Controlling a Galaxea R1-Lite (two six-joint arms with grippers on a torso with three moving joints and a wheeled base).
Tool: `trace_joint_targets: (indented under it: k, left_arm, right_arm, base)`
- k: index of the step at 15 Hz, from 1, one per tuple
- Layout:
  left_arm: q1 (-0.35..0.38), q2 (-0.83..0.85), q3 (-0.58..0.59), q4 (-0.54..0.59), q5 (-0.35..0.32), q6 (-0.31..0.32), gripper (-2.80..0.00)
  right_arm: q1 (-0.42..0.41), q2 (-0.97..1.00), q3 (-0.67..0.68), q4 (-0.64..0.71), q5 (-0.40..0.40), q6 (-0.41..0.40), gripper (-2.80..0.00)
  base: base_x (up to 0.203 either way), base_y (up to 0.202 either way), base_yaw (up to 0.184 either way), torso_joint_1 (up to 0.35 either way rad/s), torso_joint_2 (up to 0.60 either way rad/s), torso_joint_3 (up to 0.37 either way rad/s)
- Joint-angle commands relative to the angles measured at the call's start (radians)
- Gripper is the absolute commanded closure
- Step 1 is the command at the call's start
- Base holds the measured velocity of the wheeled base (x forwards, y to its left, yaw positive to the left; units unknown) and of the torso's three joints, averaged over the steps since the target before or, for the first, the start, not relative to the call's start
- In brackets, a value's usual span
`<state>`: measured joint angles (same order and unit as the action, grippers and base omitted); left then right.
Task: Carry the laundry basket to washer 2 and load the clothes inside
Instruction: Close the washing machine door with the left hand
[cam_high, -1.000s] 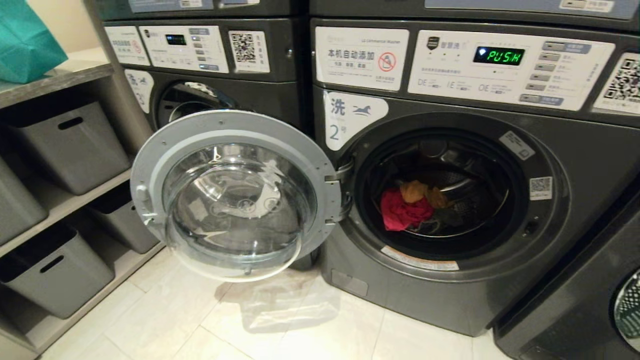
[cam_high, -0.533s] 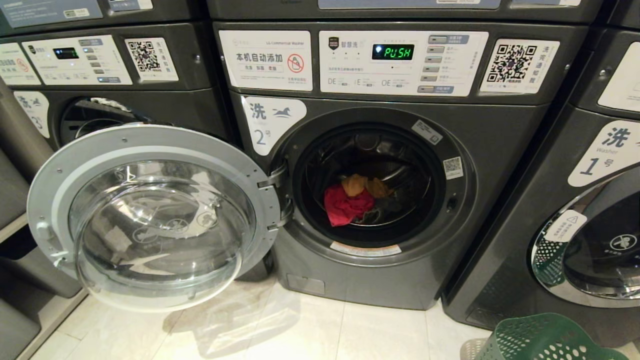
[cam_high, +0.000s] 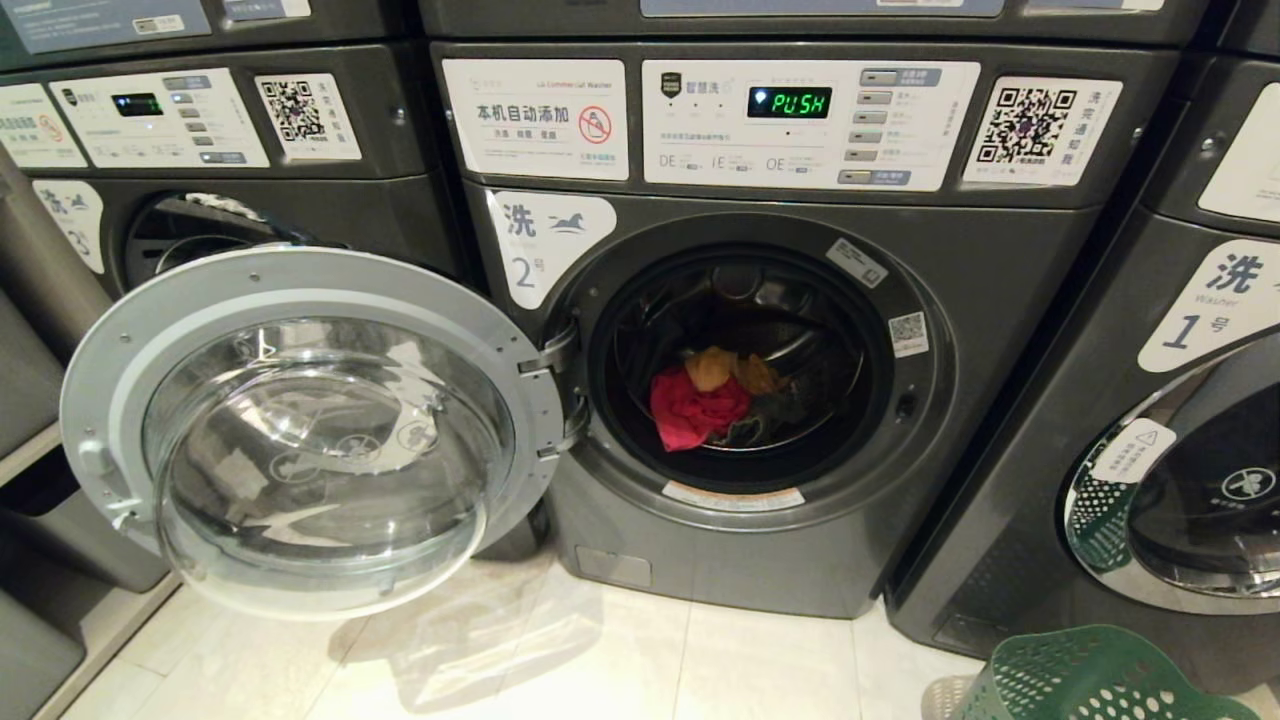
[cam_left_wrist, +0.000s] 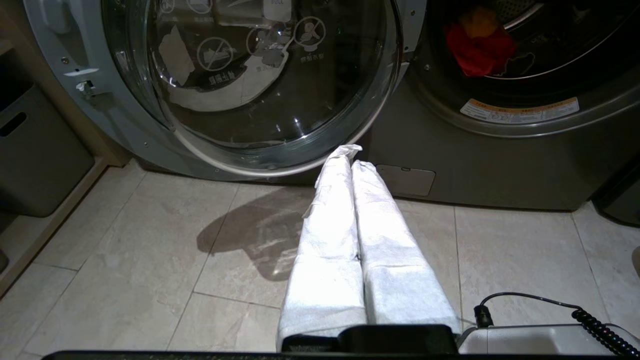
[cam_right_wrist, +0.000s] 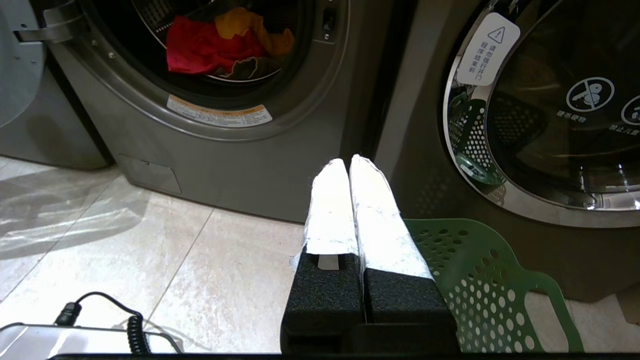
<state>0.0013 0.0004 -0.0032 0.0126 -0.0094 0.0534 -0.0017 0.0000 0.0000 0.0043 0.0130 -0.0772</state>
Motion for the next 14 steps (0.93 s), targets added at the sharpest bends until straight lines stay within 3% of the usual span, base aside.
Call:
trace_joint_targets:
  k: [1,7,9,12,14]
  left_arm:
    - [0.000,0.001,-0.001,0.000,0.000,0.000,0.00]
    - [0.000,0.001,0.000,0.000,0.003,-0.009,0.00]
    - [0.000,0.001,-0.001,0.000,0.003,-0.018,0.00]
    - [0.000,0.003,-0.006,0.007,-0.007,0.031,0.00]
    - [0.000,0.008,-0.102,-0.011,-0.012,0.054,0.00]
  right_arm:
    - [0.002,0.002,0.000,0.000,0.001,0.003,0.00]
    - [0.000,0.000,0.000,0.000,0.001,0.004,0.00]
    - [0.000,0.002,0.000,0.000,0.001,0.002,0.00]
    - [0.000,0.002,0.000,0.000,-0.002,0.005,0.00]
    - [0.002,0.002,0.000,0.000,-0.005,0.022,0.00]
  base:
    - [-0.099,0.000,-0.003,0.012,0.01,0.001]
    - [-0.174,0.000,0.000,-0.001,0.00,0.004]
    - [0.000,0.000,0.000,0.000,0.00,0.000]
    - [0.000,0.000,0.000,0.000,0.00,0.000]
    - [0.000,0.000,0.000,0.000,0.00,0.000]
